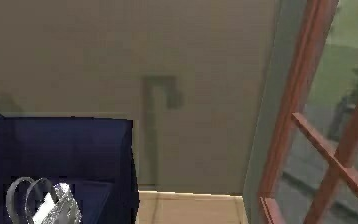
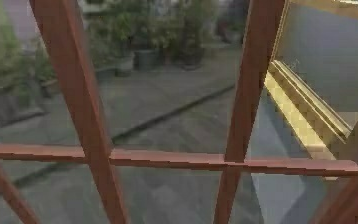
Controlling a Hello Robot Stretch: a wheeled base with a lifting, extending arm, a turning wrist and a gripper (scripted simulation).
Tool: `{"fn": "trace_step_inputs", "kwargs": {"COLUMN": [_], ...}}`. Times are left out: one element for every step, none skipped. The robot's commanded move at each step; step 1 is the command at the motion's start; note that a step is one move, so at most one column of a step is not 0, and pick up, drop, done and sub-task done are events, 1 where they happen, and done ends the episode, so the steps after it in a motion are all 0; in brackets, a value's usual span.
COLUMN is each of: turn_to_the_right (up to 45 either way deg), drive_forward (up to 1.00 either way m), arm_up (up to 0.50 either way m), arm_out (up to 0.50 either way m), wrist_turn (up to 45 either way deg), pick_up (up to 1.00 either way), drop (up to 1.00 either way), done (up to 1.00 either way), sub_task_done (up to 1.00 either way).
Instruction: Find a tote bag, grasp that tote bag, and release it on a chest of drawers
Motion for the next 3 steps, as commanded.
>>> {"fn": "trace_step_inputs", "kwargs": {"turn_to_the_right": [-45.0,-45.0,-36.0], "drive_forward": [0.0,0.0,0.0], "arm_up": [0.0,0.0,0.0], "arm_out": [0.0,0.0,0.0], "wrist_turn": [0.0,0.0,0.0], "pick_up": [0.0,0.0,0.0], "drop": [0.0,0.0,0.0], "done": [0.0,0.0,0.0], "sub_task_done": [0.0,0.0,0.0]}}
